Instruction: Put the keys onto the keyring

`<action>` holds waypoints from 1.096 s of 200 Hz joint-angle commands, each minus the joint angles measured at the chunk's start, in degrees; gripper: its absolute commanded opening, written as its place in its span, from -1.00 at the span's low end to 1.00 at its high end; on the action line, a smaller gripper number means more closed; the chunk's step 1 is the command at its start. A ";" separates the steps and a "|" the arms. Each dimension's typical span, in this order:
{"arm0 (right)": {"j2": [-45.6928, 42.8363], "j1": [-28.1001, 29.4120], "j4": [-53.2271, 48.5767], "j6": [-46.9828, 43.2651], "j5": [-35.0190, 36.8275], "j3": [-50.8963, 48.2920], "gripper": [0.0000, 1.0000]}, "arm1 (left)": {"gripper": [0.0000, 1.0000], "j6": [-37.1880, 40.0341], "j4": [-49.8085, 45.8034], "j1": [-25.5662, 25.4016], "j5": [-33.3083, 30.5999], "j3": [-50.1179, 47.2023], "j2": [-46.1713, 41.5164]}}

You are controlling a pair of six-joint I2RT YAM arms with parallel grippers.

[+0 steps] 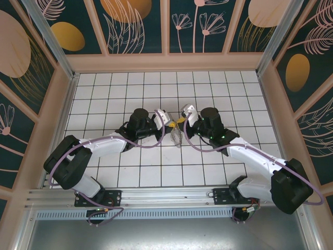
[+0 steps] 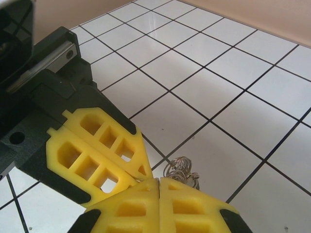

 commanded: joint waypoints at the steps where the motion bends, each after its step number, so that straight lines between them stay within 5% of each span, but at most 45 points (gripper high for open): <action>1: -0.62 -1.31 0.83 1.22 4.30 -0.22 -1.00 | -1.00 0.56 0.98 0.29 0.74 0.30 -0.34; 219: 3.83 -10.04 -0.88 20.16 -19.91 -1.65 -1.00 | -1.00 -0.16 4.78 0.22 0.42 -0.38 1.23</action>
